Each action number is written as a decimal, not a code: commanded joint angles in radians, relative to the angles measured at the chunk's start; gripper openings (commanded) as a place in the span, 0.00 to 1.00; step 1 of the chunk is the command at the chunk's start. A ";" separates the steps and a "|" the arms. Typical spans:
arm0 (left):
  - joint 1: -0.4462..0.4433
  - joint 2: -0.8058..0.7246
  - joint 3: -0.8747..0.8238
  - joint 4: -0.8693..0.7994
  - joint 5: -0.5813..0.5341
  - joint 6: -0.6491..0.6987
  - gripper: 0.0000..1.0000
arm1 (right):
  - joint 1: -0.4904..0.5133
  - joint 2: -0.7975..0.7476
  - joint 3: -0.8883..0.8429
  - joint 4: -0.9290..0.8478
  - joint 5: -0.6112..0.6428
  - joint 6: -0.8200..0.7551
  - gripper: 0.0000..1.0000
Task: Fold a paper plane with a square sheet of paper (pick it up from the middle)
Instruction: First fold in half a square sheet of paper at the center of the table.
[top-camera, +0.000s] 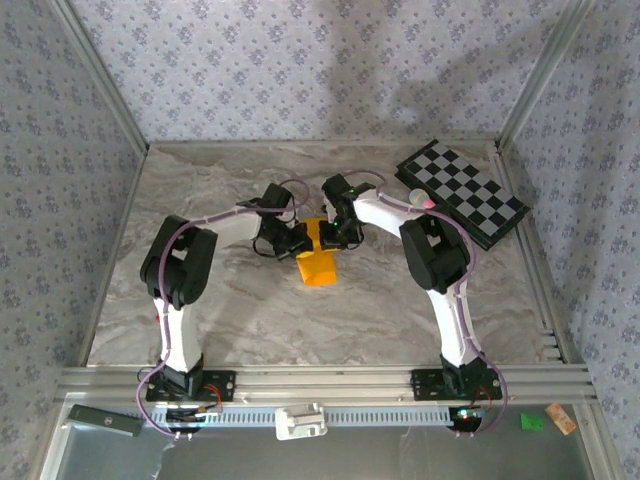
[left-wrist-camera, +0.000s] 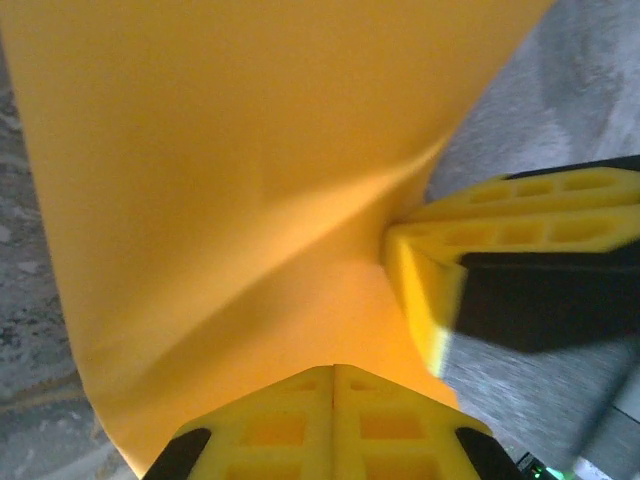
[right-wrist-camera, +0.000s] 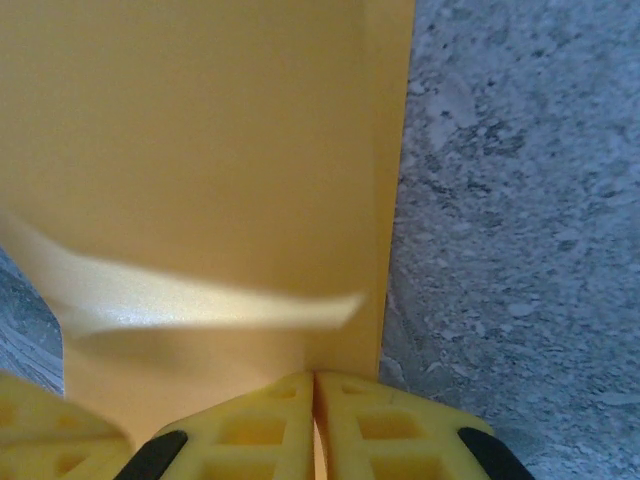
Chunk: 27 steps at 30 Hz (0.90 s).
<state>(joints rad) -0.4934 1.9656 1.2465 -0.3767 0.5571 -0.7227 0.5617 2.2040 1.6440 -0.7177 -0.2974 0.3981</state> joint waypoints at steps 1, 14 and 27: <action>0.007 0.016 -0.039 -0.022 -0.008 0.013 0.04 | -0.017 0.138 -0.072 -0.137 0.227 -0.005 0.12; 0.113 -0.191 -0.325 -0.049 -0.061 0.053 0.02 | -0.018 0.147 -0.059 -0.152 0.241 -0.010 0.12; 0.023 -0.082 -0.081 0.049 0.020 -0.105 0.03 | -0.015 0.155 -0.052 -0.162 0.237 -0.011 0.12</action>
<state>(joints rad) -0.4480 1.8080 1.1404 -0.3508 0.5484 -0.7776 0.5655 2.2181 1.6680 -0.7483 -0.2863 0.3981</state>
